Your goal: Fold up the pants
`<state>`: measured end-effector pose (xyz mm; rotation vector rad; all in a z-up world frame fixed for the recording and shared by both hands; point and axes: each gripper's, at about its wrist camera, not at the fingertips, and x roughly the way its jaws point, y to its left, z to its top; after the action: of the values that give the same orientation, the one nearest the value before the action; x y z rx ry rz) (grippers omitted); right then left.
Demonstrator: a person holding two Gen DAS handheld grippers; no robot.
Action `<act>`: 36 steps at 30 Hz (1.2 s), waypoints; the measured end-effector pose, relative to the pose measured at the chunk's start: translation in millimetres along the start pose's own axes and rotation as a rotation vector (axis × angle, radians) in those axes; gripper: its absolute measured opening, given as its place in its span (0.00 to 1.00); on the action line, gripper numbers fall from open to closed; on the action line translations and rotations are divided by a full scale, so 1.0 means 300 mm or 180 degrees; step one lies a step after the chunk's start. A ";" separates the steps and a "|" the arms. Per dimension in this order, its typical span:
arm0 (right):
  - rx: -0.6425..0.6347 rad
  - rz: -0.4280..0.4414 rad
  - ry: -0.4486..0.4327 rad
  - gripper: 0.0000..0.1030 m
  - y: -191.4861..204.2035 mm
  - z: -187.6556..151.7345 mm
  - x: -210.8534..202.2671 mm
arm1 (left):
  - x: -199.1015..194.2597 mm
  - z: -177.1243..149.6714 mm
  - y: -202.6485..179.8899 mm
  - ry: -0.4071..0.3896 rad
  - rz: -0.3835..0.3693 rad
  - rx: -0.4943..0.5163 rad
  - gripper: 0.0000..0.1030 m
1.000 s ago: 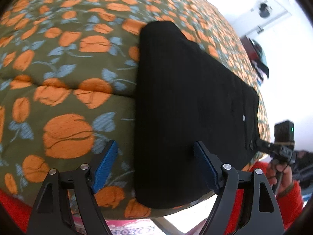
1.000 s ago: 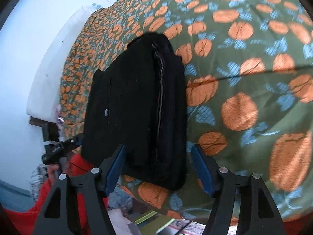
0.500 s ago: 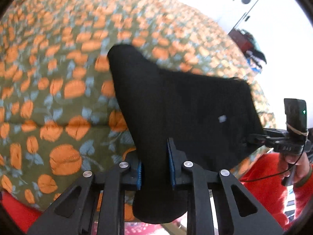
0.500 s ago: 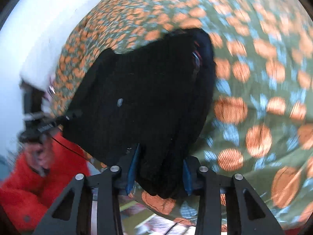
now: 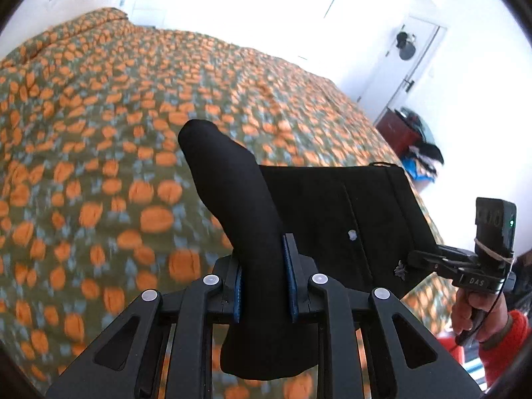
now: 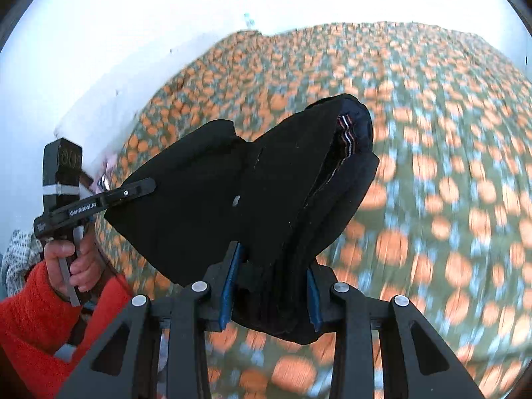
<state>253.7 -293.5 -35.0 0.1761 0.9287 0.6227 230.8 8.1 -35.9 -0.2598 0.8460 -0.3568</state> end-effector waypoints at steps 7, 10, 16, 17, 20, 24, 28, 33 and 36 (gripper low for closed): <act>0.0531 -0.0494 0.0575 0.44 -0.305 -0.042 0.279 | 0.388 -0.149 0.181 0.0796 0.0926 -0.0112 0.34; 0.0875 -0.0429 0.0492 0.51 -0.389 -0.109 0.245 | 0.301 -0.219 0.218 0.0631 0.0921 -0.0147 0.67; 0.0341 -0.0951 0.0439 0.72 -0.310 -0.167 0.056 | 0.086 -0.279 0.165 0.0162 0.1385 0.0263 0.89; 0.0251 -0.1032 0.0428 0.79 -0.287 -0.189 0.026 | 0.064 -0.276 0.145 0.0138 0.1446 0.0333 0.89; 0.0075 -0.1207 0.0385 0.96 -0.214 -0.234 -0.047 | -0.014 -0.268 0.070 -0.0095 0.1517 0.0429 0.92; -0.0196 -0.1412 0.0160 1.00 -0.072 -0.275 -0.136 | -0.137 -0.271 -0.070 -0.0424 0.1546 0.0593 0.97; -0.0488 -0.1603 -0.0128 1.00 0.119 -0.292 -0.218 | -0.230 -0.273 -0.186 -0.0610 0.1674 0.0756 0.98; -0.0494 -0.1565 -0.0299 1.00 0.286 -0.333 -0.282 | -0.313 -0.319 -0.267 -0.0552 0.1755 0.0850 0.98; -0.0454 -0.1507 -0.0269 1.00 0.364 -0.379 -0.290 | -0.350 -0.357 -0.286 -0.0416 0.1691 0.0727 0.98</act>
<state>79.0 -268.2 0.9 -0.1432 0.8031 0.2385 67.1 -36.0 -1.7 0.1551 0.7065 0.0624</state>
